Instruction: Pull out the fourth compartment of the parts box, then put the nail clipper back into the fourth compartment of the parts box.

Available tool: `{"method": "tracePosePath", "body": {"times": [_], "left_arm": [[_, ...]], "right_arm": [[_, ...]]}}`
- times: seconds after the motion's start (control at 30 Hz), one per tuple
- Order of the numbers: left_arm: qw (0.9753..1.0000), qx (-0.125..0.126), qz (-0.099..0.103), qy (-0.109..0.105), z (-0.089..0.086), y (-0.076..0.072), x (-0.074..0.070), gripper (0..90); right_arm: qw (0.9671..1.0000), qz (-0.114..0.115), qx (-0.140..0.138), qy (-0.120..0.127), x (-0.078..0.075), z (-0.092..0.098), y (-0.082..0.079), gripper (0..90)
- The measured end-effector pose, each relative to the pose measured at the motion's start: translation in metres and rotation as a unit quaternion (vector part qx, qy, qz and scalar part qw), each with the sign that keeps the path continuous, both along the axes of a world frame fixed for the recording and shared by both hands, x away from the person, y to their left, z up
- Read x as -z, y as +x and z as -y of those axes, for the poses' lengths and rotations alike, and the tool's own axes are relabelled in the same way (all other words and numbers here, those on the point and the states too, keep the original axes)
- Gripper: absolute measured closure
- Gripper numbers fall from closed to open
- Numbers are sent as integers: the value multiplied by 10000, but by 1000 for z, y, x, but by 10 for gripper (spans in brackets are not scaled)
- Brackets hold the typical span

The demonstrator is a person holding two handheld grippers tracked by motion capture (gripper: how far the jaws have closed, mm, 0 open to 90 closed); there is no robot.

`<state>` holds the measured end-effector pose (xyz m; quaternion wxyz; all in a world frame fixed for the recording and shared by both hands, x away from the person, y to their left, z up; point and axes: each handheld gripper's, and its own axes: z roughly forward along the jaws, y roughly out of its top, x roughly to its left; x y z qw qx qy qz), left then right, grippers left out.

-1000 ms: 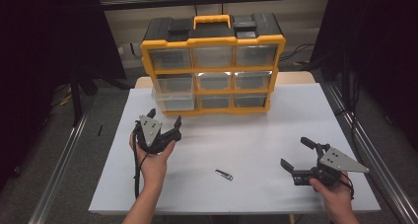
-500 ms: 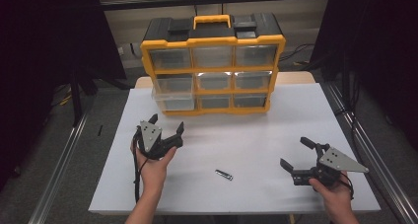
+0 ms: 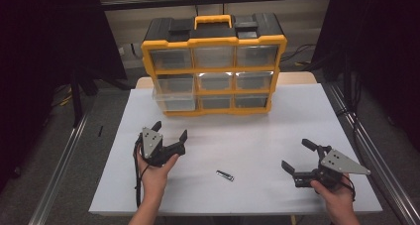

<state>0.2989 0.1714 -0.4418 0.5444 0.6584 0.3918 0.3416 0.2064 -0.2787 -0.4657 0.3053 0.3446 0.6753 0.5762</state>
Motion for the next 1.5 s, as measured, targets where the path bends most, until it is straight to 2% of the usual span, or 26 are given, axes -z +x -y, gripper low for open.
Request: {"method": "tracePosePath", "body": {"times": [0.1,0.2,0.23,0.27,0.33,0.4,0.43,0.5,0.53,0.57,0.7,0.77,0.87,0.97,1.0,1.07,1.27,1.3,1.4,1.43,1.47,1.5], "left_arm": [[10000,58,10,18,-1,0,1,90],[9999,88,-21,-63,2,-2,1,85],[9998,170,-64,-128,3,-2,1,81],[9997,224,-69,-2,3,-2,1,77],[9992,350,-127,-139,6,-2,3,70],[9989,404,-216,-125,9,-4,5,65],[9985,501,-221,-61,8,-3,5,65],[9980,563,-279,-104,11,-4,7,62],[9971,652,-344,-165,14,-5,8,62],[9965,754,-350,-100,14,-4,9,60],[9940,983,-479,-83,20,-6,10,58],[9919,1141,-549,-112,23,-6,11,58],[9869,1459,-664,-171,27,-6,11,57],[9821,1697,-814,-100,31,-7,13,54],[9825,1662,-842,-78,33,-8,13,49],[9792,1822,-894,-78,35,-8,14,45],[9719,2130,-1005,-55,38,-11,14,34],[9706,2166,-1038,-153,39,-12,15,28],[9673,2243,-1160,-217,41,-13,15,16],[9644,2368,-1177,-50,39,-11,14,16],[9642,2372,-1182,-120,40,-11,15,17],[9627,2413,-1220,-110,40,-12,15,16]], "right_arm": [[10000,3,-39,-26,0,-1,0,11],[10000,25,-62,-18,0,-1,-1,12],[10000,9,-59,-8,0,-1,-1,12],[10000,5,-42,-7,0,-1,-1,11],[10000,17,-37,-15,0,0,-1,12],[10000,25,-39,-14,0,0,-1,11],[10000,27,-42,-19,0,0,-1,12],[10000,30,-42,-24,-1,0,-1,12],[10000,28,-41,-26,-1,0,-1,12],[10000,32,-49,-21,-1,0,-1,12],[10000,32,-57,-39,-1,1,-2,12],[10000,33,-31,0,-1,1,-2,12],[10000,43,-47,-16,-1,1,-2,12],[10000,38,-47,-4,-2,1,-3,12],[10000,35,-50,2,-2,1,-3,12],[10000,30,-52,1,-2,1,-3,12],[10000,45,-81,-27,-2,0,-1,12],[10000,55,-73,-29,-2,0,-1,12],[10000,48,-84,-18,-1,-1,-1,12],[10000,49,-74,-17,-1,-1,0,12],[9999,55,-86,-21,-1,-1,0,12],[9999,55,-88,-17,-1,-1,0,12]]}}
